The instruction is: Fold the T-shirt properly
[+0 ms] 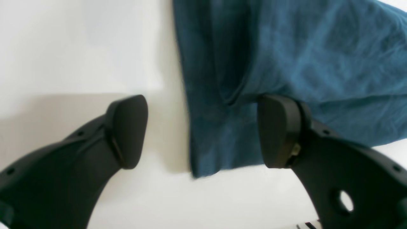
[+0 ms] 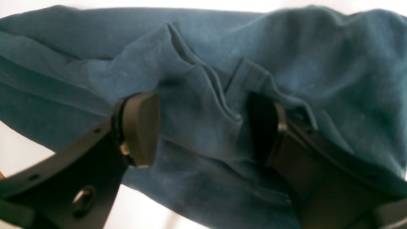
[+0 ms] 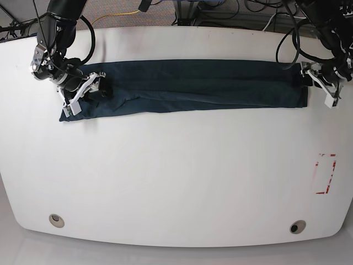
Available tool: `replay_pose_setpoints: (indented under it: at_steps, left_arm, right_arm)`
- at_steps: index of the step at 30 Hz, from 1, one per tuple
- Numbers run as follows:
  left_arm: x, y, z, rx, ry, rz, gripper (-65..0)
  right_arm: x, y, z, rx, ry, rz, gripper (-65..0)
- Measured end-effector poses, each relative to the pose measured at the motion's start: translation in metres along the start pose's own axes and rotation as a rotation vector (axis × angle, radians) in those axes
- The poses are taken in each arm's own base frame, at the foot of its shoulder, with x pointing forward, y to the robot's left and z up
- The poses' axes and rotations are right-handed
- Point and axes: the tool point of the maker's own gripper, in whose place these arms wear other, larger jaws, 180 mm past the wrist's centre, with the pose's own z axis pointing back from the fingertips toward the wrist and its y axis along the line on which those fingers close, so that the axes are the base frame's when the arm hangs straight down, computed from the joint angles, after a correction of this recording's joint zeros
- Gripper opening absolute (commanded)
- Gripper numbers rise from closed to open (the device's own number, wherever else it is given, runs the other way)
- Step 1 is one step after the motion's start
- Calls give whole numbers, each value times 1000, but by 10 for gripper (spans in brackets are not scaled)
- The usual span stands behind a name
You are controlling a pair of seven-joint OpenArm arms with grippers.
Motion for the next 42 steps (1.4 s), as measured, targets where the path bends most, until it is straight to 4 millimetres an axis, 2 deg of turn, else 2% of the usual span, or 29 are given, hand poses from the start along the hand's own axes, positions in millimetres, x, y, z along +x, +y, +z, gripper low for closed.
replay_pose_setpoints:
  at_steps: [6, 8, 9, 10, 14, 15, 21, 23, 27, 31, 34, 39, 42]
  left_arm:
    - [7, -28, -14, -70, -49, 13, -146]
    - [8, -34, -16, -89, -61, 20, -181]
    - [8, -35, -17, -94, -64, 22, -212]
    - [9, -36, -17, -94, -69, 24, -279]
    - [9, -38, -21, -95, -73, 36, -582]
    - [7, -40, -23, -99, -69, 38, -600]
    - [7, -44, -22, -98, -57, 26, -594]
    - [5, -42, -13, -54, -30, -23, -593]
    - [24, -51, 12, 3, -90, -125, -590]
    - [31, -82, 18, -5, -54, -271, -589]
    - [37, -123, 15, -81, -77, -369, -589]
    - [27, -192, -5, -237, -48, -456, -587]
    - [32, -229, -11, -321, -72, -490, -587]
  right_arm:
    - [0, 0, 0, 0, -1, -1, -228]
    - [0, 1, -1, 2, -3, -4, -228]
    - [0, 2, -1, 3, -5, -8, -228]
    - [0, 2, -1, 4, -8, -11, -228]
    - [0, 5, -3, 9, -15, -15, -228]
    - [-1, 6, -3, 11, -14, -17, -228]
    - [-3, 8, -3, 17, -20, -24, -228]
    - [-4, 9, -4, 17, -17, -25, -228]
    - [-4, 12, -5, 26, -23, -34, -228]
    - [-4, 12, -5, 26, -23, -33, -228]
    - [-4, 12, -5, 28, -24, -35, -228]
    - [-5, 13, -6, 28, -23, -36, -228]
    - [-4, 13, -6, 29, -27, -37, -228]
